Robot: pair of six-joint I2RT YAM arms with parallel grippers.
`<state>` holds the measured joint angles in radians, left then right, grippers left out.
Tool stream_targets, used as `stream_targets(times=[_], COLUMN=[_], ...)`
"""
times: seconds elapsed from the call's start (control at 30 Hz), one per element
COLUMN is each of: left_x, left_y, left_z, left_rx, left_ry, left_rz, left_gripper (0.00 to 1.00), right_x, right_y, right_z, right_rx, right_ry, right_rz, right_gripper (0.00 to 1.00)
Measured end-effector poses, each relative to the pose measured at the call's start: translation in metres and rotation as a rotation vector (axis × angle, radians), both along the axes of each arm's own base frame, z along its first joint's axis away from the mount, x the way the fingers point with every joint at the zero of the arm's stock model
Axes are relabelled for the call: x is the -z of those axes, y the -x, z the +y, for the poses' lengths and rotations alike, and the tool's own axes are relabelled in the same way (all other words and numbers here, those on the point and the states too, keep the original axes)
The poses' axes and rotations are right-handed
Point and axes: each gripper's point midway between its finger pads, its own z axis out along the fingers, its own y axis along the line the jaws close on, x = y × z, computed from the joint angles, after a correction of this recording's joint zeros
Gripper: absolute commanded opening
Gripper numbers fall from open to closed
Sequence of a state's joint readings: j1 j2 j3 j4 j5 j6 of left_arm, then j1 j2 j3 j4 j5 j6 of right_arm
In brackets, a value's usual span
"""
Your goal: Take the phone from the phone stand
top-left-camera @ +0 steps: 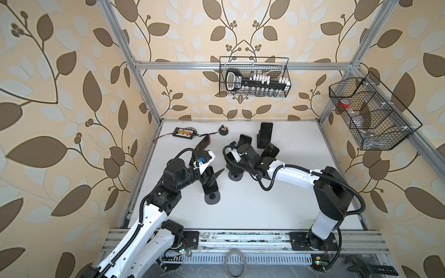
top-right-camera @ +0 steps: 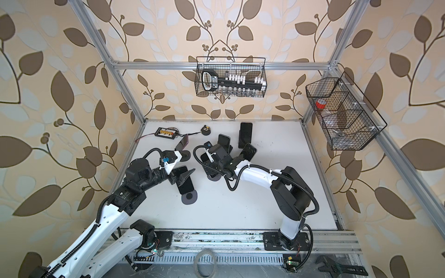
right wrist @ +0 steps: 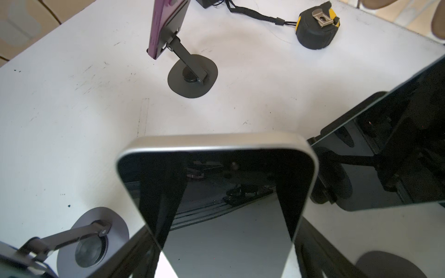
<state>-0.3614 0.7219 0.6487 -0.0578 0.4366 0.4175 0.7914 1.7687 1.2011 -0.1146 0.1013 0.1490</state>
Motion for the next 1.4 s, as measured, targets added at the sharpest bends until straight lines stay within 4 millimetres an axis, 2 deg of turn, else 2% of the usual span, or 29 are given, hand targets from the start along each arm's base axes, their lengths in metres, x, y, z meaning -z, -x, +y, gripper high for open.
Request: stream_targets(times=[0.53, 1.4], left_x=[0.0001, 0.0013], left_y=[0.001, 0.0014], left_z=[-0.0015, -0.0014], left_rx=[0.006, 0.006], left_ry=[-0.001, -0.005], left_rz=[-0.001, 0.003], left_gripper=[0.99, 0.99], right_x=[0.0013, -0.0019], right_y=[0.0009, 0.0014], right_z=[-0.001, -0.0022], right_rx=[-0.009, -0.011], right_ry=[0.014, 0.017], right_rz=[-0.001, -0.007], right_gripper=[0.74, 0.73])
